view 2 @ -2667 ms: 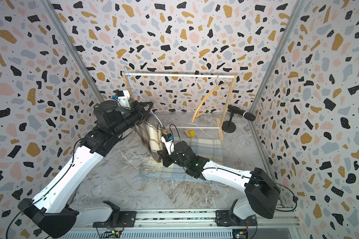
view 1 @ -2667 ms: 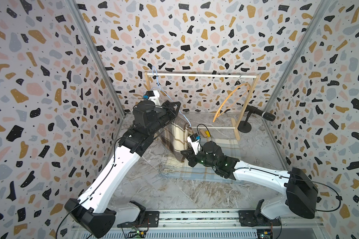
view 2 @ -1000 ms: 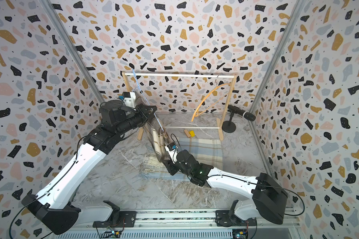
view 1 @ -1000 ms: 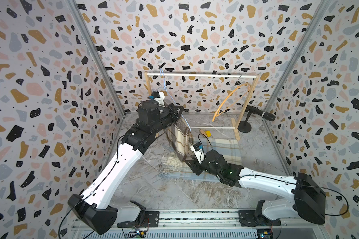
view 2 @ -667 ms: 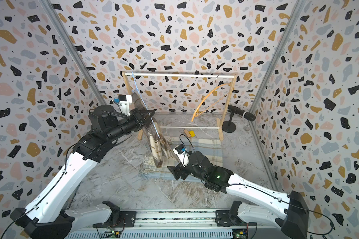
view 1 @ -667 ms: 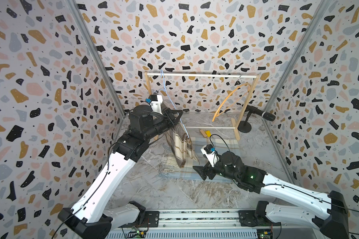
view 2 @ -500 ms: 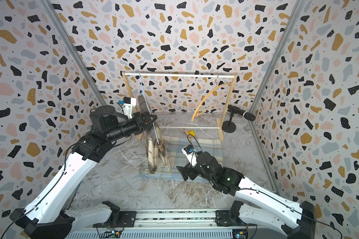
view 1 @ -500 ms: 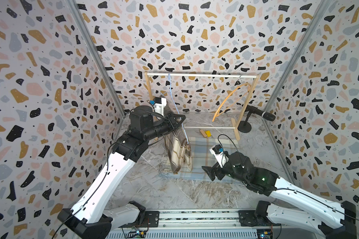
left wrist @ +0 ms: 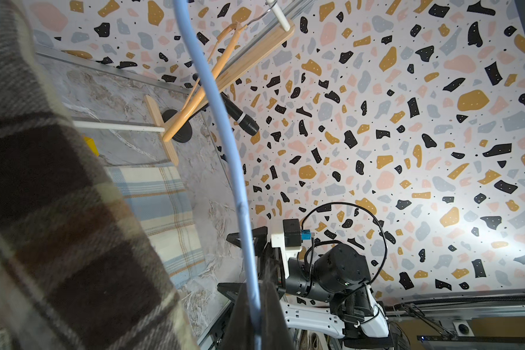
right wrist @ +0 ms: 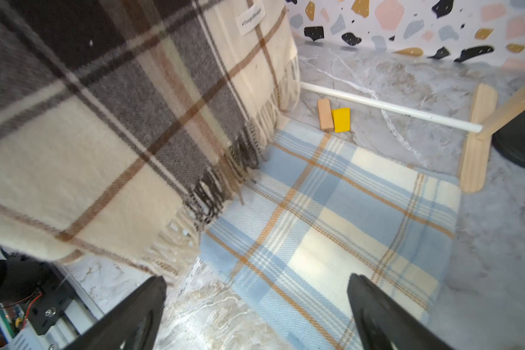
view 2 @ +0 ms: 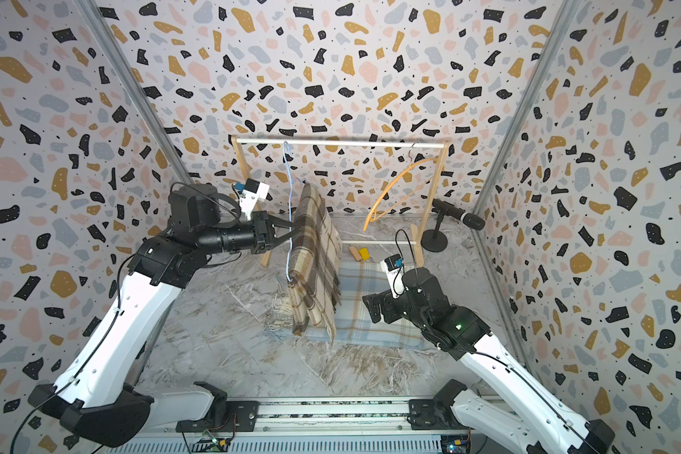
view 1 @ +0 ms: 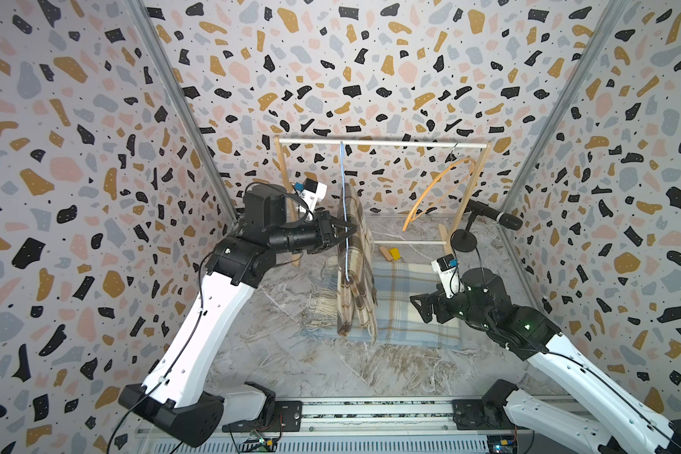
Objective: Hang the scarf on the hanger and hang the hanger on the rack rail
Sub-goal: Place the hanger at the clothesline.
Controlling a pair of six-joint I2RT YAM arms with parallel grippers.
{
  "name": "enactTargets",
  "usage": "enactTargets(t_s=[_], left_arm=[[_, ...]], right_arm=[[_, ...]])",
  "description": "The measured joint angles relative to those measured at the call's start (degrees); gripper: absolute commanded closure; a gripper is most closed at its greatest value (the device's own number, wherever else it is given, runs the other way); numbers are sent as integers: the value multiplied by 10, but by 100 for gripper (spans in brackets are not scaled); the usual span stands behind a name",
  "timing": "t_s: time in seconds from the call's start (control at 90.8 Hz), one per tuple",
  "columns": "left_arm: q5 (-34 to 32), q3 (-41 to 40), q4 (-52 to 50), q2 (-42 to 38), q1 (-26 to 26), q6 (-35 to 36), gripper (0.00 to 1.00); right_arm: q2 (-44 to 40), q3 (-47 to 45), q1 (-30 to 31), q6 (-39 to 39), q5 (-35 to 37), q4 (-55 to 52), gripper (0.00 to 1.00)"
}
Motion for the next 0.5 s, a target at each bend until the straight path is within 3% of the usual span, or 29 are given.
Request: enactTargets(t_s=[0.495], left_arm=[[47, 180, -56, 201, 123, 45, 100]], right_arm=[[19, 0, -31, 14, -44, -15, 1]])
